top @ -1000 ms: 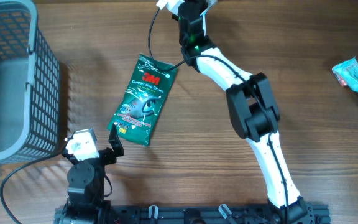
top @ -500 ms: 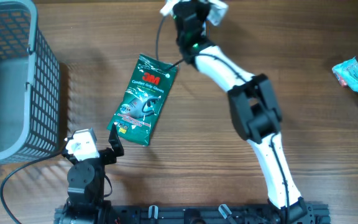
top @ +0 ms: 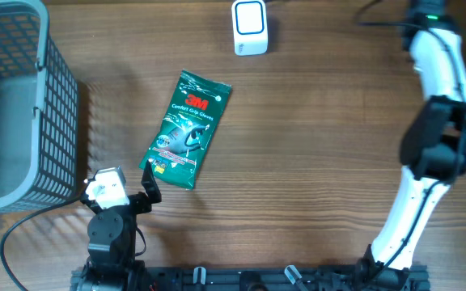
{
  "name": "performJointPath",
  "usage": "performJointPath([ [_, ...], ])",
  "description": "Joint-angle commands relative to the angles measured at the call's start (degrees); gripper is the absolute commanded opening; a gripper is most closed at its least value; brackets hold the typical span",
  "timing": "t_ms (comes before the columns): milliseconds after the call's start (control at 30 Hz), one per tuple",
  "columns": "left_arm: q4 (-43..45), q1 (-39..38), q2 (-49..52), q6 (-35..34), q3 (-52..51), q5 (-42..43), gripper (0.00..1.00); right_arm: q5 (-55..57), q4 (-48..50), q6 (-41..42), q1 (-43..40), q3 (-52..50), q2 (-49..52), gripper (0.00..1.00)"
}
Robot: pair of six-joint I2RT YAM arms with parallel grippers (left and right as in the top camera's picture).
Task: Scan the item barcode
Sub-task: 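Carry the tissue pack to the right edge and release it, then reach the right gripper to the green 3M glove package and grasp it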
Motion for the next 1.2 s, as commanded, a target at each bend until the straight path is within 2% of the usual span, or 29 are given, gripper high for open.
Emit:
performJointPath([
  [0, 0.2, -0.2, -0.42, -0.96, -0.31, 0.26, 1.0, -6.27, 0.76, 7.48, -7.67, 0.2, -0.2, 0.4],
  [133, 0.2, -0.2, -0.42, -0.96, -0.31, 0.26, 1.0, -14.64, 0.37, 12.98, -16.22, 0.2, -0.2, 0.41],
  [167, 0.2, -0.2, -0.42, -0.96, -0.31, 0.26, 1.0, -17.55, -0.07, 14.58, -17.81, 0.2, -0.2, 0.54],
  [200, 0.2, -0.2, -0.42, -0.96, -0.31, 0.26, 1.0, -20.2, -0.44, 15.76, -18.75, 0.22, -0.2, 0.77],
  [233, 0.2, -0.2, -0.42, -0.96, -0.31, 0.26, 1.0, -22.95, -0.57, 17.25, -19.3, 0.33, -0.28, 0.92],
  [267, 0.2, -0.2, -0.42, -0.96, -0.31, 0.26, 1.0, -26.4, -1.09, 19.08, -19.65, 1.07, -0.68, 1.0],
  [400, 0.2, -0.2, -0.42, -0.96, -0.31, 0.26, 1.0, -41.33, -4.55, 22.08, -18.29, 7.67, -4.46, 1.0],
  [467, 0.2, -0.2, -0.42, -0.96, -0.31, 0.26, 1.0, -46.9, -6.05, 23.32, -16.63, 9.09, -7.63, 1.0],
  [567, 0.2, -0.2, -0.42, -0.96, -0.31, 0.26, 1.0, -61.18, -9.18, 25.11, -12.83, 9.11, -12.7, 1.0],
  [700, 0.2, -0.2, -0.42, -0.96, -0.31, 0.26, 1.0, -74.82, -19.47, 34.29, -5.03, 9.11, -15.96, 1.0],
  [767, 0.2, -0.2, -0.42, -0.96, -0.31, 0.26, 1.0, -75.43, -27.26, 39.32, 0.79, 8.7, -15.89, 1.0],
  [833, 0.2, -0.2, -0.42, -0.96, -0.31, 0.26, 1.0, -74.79, -33.03, 39.69, 7.82, 6.49, -15.82, 1.0],
  [1033, 0.2, -0.2, -0.42, -0.96, -0.31, 0.26, 1.0, -68.35, -29.94, 48.87, 29.81, -4.9, -15.47, 1.0],
  [1167, 0.2, -0.2, -0.42, -0.96, -0.31, 0.26, 1.0, -61.46, -20.41, 55.32, 41.72, -12.85, -15.17, 1.0],
])
